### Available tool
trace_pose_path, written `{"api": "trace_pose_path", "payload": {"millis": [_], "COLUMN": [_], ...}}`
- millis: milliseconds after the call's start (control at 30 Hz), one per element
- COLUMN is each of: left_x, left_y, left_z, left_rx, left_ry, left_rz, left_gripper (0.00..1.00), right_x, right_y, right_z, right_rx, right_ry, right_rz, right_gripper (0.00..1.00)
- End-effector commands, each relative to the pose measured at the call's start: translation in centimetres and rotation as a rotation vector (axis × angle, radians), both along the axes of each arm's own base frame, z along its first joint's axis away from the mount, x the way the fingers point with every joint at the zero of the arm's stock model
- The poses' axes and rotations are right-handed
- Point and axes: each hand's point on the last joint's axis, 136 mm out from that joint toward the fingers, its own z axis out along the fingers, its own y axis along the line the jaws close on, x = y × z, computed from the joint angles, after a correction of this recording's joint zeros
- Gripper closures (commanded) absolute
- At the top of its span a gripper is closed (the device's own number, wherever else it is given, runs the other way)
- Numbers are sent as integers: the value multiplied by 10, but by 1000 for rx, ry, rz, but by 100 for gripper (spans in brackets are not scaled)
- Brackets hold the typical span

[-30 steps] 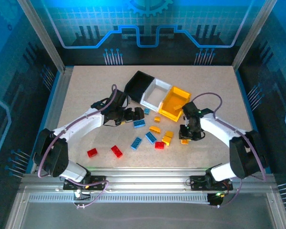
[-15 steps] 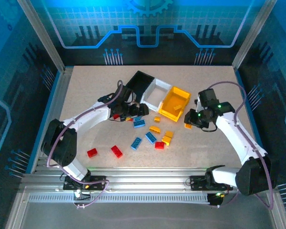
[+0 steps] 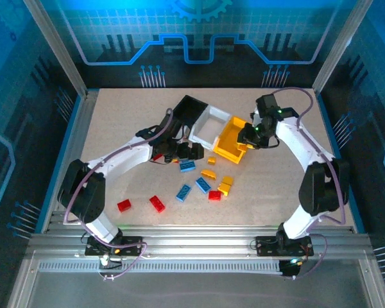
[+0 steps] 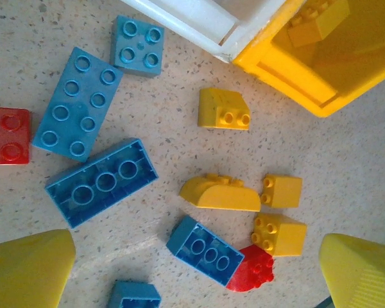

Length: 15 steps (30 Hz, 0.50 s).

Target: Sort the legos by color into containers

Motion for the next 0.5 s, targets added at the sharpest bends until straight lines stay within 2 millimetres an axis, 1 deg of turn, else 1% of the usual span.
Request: {"api": "trace_pose_path", "payload": {"millis": [0, 200, 333, 367, 467], "left_x": [-14, -21, -25, -26, -27], "left_y": [9, 8, 2, 1, -3], "left_z": [7, 9, 6, 6, 3], "left_rx": [69, 112, 122, 124, 126], "left_ry": [-41, -53, -48, -47, -37], "left_rz": [-50, -88, -114, -119, -124], "left_gripper": [1, 1, 1, 1, 1], "right_x": [18, 39, 44, 46, 52], "right_y": [-1, -1, -8, -7, -5], "right_z": [-7, -30, -43, -44, -54], "right_rx": [13, -14, -43, -37, -30], "right_ry": [29, 69, 102, 95, 107], "right_rz": [18, 40, 39, 39, 50], "right_gripper": [68, 69, 69, 69, 69]}}
